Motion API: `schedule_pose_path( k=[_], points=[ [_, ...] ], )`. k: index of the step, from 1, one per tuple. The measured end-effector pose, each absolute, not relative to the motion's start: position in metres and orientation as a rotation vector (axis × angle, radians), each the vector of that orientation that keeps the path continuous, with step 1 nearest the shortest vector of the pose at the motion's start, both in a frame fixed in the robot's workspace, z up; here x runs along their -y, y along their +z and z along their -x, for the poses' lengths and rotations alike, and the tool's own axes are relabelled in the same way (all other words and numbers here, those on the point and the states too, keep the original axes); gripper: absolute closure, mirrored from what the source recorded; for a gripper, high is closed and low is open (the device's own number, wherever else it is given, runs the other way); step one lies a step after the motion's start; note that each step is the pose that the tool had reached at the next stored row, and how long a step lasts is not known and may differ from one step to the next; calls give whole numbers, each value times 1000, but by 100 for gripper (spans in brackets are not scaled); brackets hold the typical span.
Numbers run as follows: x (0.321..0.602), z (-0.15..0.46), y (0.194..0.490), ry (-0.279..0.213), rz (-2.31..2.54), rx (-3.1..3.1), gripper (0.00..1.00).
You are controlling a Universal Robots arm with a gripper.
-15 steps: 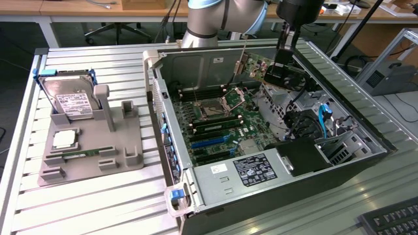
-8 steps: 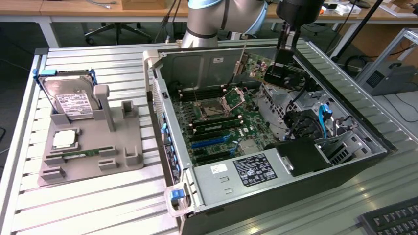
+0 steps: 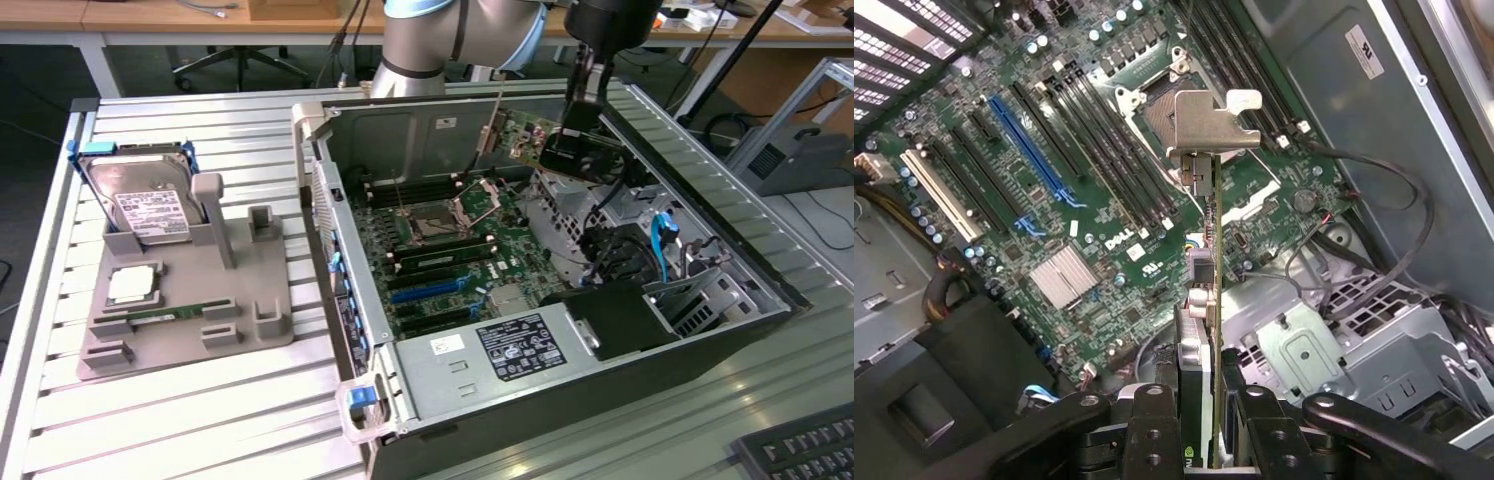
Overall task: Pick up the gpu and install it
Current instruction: 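Insert the gpu into the slot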
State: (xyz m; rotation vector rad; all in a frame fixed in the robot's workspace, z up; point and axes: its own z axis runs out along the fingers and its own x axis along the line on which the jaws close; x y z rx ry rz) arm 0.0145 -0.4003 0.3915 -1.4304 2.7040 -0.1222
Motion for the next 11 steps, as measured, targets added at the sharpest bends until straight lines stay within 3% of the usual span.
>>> schedule_pose_path(
  k=[11],
  points=[
    [400, -14, 391, -120, 1479, -2676, 73]
  ],
)
